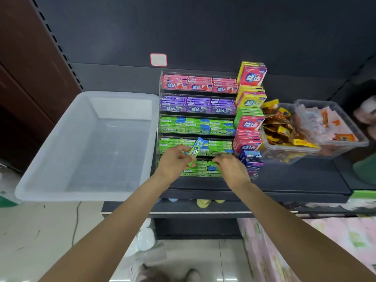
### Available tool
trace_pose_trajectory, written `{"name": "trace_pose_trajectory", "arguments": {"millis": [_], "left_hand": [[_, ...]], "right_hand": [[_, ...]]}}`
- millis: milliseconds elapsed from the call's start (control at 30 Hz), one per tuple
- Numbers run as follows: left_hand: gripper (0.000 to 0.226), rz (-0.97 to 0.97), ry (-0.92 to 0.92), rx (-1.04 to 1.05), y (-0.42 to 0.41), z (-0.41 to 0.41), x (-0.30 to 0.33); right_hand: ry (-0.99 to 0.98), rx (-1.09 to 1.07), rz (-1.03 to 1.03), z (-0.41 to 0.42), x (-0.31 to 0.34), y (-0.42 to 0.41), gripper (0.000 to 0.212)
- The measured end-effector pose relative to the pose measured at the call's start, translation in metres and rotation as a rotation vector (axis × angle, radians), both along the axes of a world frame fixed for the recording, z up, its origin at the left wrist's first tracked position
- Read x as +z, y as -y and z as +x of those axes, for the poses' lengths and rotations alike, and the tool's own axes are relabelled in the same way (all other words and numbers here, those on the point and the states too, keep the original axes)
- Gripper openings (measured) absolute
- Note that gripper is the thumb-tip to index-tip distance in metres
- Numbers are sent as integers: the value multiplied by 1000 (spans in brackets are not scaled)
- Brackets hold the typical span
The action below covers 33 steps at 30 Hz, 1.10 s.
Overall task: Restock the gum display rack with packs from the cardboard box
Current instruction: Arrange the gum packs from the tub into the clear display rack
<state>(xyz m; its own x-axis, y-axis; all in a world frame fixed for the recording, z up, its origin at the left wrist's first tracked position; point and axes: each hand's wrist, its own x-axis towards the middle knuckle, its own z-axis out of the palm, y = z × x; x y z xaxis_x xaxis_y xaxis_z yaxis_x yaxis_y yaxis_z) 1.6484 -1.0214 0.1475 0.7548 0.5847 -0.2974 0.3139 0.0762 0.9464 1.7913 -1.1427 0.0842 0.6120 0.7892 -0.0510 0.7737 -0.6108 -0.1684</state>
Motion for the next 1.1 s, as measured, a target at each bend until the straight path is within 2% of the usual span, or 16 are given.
{"name": "trace_pose_trajectory", "arguments": {"millis": [167,267,400,533,633,700,800,900,1000,1100], "left_hand": [[19,12,-12,-15,0,-1,-1],[19,36,-32,-32,-1,-2,-1],[19,71,-66,-32,-1,-1,-6],[15,125,-110,-36,-2,1,-10],[14,127,-111,-40,1,3,-11],[15,130,-105,-46,2,4,-11],[16,158,-106,-63,3,6,-12],[18,221,-113,-86,2,9,-15],[18,219,-97,-85,4,15,-15],[20,175,-77,-127,13,22,-13]], "right_hand": [[-5,-11,-25,2,-3,0,44],[-107,-22,1,2,-5,-1,42],[-225,-37,43,2,-1,0,30],[-224,3,5,3,-2,3,33],[-154,59,-87,3,-5,2,41],[-103,105,-125,4,-7,1,39],[-143,90,-122,1,2,2,36],[-287,39,103,-4,20,7,37],[-588,-69,403,-9,43,10,34],[-702,-62,535,-11,54,11,14]]}}
